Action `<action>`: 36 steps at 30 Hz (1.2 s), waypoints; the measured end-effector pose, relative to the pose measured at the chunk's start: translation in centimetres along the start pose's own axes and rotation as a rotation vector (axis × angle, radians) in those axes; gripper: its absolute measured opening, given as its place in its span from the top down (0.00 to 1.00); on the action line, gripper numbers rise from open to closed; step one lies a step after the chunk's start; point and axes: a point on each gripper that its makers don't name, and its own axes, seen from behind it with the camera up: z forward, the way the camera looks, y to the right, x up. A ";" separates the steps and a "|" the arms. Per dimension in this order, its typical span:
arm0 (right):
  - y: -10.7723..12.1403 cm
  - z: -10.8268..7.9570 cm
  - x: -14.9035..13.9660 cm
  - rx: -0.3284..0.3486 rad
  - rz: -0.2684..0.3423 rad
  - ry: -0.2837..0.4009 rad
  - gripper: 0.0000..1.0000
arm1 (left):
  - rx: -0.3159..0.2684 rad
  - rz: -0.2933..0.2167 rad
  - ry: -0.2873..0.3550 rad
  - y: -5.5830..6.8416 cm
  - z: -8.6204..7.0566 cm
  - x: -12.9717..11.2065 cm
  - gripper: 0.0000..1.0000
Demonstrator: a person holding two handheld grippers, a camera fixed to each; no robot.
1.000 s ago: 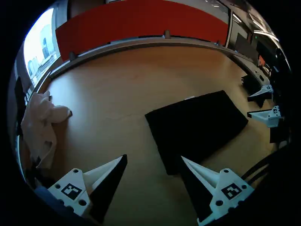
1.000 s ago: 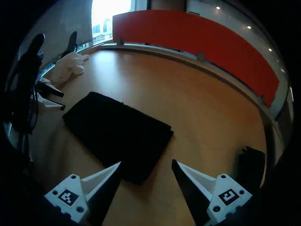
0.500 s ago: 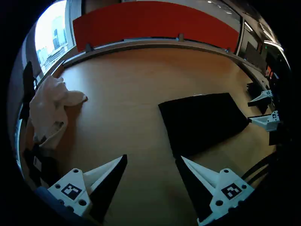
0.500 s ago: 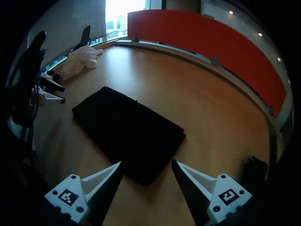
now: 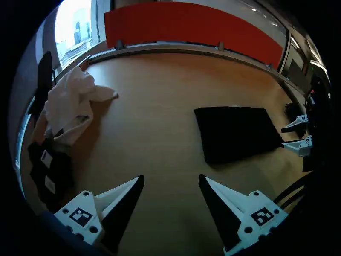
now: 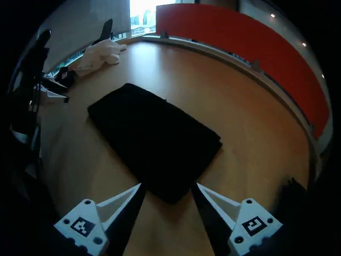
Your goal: Fold towel
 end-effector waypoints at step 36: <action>0.4 -0.2 -2.4 0.057 -0.012 -0.071 0.95 | 0.038 -0.026 -0.023 -2.0 -1.5 -2.2 0.05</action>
